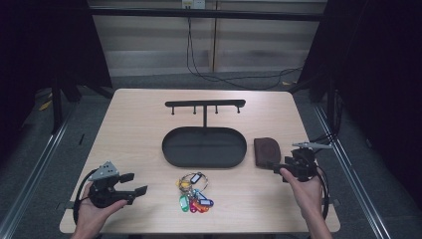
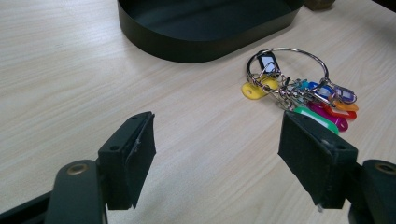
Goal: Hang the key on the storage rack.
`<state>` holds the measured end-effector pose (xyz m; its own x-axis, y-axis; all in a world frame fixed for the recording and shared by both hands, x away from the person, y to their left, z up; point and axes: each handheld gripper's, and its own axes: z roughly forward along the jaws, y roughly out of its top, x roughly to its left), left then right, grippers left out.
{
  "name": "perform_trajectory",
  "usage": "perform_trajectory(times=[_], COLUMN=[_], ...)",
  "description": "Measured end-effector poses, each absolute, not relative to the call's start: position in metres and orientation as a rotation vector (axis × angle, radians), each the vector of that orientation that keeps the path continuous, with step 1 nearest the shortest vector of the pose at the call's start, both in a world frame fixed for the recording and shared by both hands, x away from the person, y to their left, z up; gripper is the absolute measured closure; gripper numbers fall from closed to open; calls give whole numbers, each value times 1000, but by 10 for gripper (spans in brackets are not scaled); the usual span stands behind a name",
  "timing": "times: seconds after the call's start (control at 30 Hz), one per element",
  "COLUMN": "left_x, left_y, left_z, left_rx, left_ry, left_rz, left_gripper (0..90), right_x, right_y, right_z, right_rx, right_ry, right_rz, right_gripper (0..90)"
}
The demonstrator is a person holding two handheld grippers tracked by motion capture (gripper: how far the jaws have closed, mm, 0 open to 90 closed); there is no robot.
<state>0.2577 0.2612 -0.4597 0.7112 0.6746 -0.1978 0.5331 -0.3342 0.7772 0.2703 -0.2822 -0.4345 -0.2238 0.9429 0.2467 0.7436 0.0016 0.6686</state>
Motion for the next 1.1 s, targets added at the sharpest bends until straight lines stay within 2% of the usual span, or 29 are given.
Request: perform_trajectory(times=[0.37, 0.67, 0.83, 0.9, 1.1], left_x=[258, 258, 259, 259, 258], left_y=[261, 261, 260, 260, 259], left_z=[-461, -461, -461, -461, -461], left_rx=[2021, 2019, 2021, 2028, 2027], left_ry=[928, 929, 929, 927, 924], left_rz=[193, 194, 192, 192, 191], left_gripper=[273, 273, 274, 274, 275], right_x=[294, 315, 325, 333, 348], right_y=[-289, -288, -285, -282, -279], right_z=[-429, -421, -415, -413, -417], right_rx=[1843, 1893, 1915, 1935, 1994], right_ry=[2021, 2059, 2079, 2123, 2149], right_rz=[968, 940, 898, 867, 809], right_gripper=[246, 176, 175, 247, 247])
